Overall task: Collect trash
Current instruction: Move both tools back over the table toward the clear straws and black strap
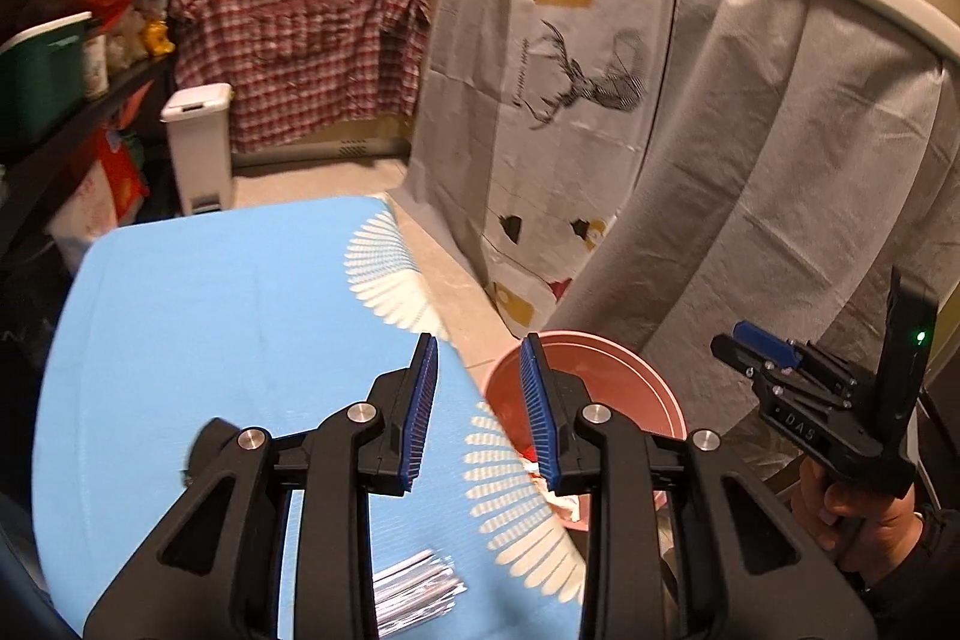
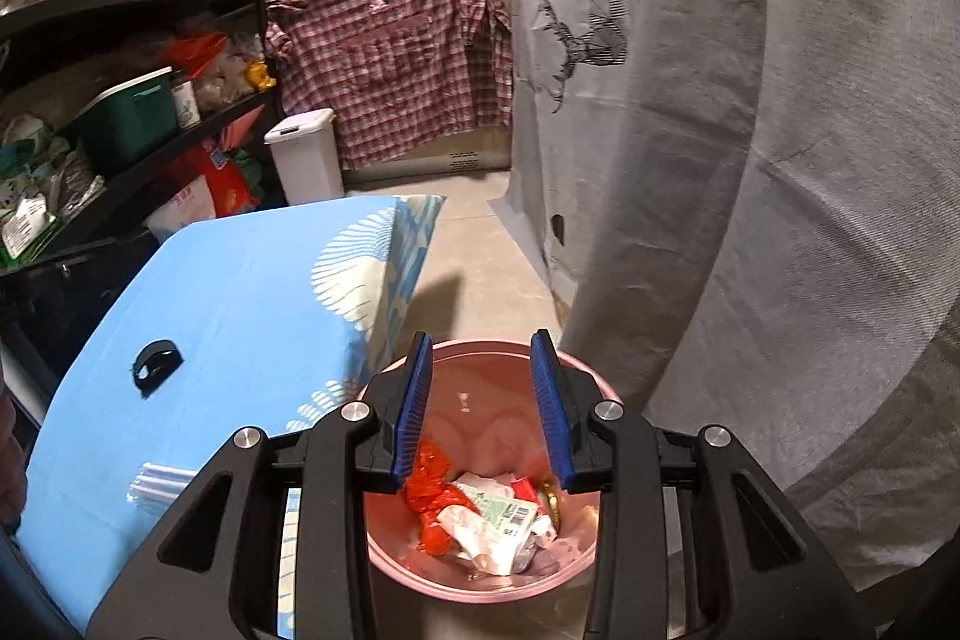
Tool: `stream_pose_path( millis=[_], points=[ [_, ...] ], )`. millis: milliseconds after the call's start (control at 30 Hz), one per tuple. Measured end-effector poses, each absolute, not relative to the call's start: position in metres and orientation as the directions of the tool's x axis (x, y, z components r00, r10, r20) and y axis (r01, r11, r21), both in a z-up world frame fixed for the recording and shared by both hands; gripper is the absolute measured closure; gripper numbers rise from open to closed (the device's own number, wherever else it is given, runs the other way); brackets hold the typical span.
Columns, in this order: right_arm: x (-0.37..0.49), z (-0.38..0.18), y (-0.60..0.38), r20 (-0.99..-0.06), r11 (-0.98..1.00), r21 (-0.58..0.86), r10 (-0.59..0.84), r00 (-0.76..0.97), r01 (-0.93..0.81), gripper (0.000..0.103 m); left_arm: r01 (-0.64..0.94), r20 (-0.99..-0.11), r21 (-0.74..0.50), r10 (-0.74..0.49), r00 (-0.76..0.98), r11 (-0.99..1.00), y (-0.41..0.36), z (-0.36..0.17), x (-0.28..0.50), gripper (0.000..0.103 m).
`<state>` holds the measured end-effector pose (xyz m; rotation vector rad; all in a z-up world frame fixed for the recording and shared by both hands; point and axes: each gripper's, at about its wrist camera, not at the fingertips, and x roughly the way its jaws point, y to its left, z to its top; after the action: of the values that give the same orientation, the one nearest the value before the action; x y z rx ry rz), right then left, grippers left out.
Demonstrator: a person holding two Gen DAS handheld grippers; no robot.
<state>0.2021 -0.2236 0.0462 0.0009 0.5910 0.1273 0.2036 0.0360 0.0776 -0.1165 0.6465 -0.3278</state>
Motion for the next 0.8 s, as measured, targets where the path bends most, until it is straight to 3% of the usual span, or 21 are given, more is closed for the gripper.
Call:
stream_pose_path(
  millis=[233, 433, 800],
  points=[
    [0.199, 0.043, -0.192, -0.568, 0.979, 0.044, 0.187, 0.802, -0.198, 0.069, 0.206, -0.557, -0.219, -0.296, 0.776, 0.954, 0.077, 0.088, 0.189, 0.074],
    [0.197, 0.036, -0.155, -0.585, 0.954, 0.064, 0.275, 0.763, -0.294, 0.080, 0.161, -0.541, -0.221, -0.259, 0.800, 0.962, 0.114, 0.098, 0.174, 0.074],
    [0.198, 0.014, -0.103, -0.629, 0.917, 0.057, 0.339, 0.699, -0.394, 0.078, 0.058, -0.546, -0.238, -0.183, 0.817, 0.970, 0.176, 0.106, 0.153, 0.074]
  ],
)
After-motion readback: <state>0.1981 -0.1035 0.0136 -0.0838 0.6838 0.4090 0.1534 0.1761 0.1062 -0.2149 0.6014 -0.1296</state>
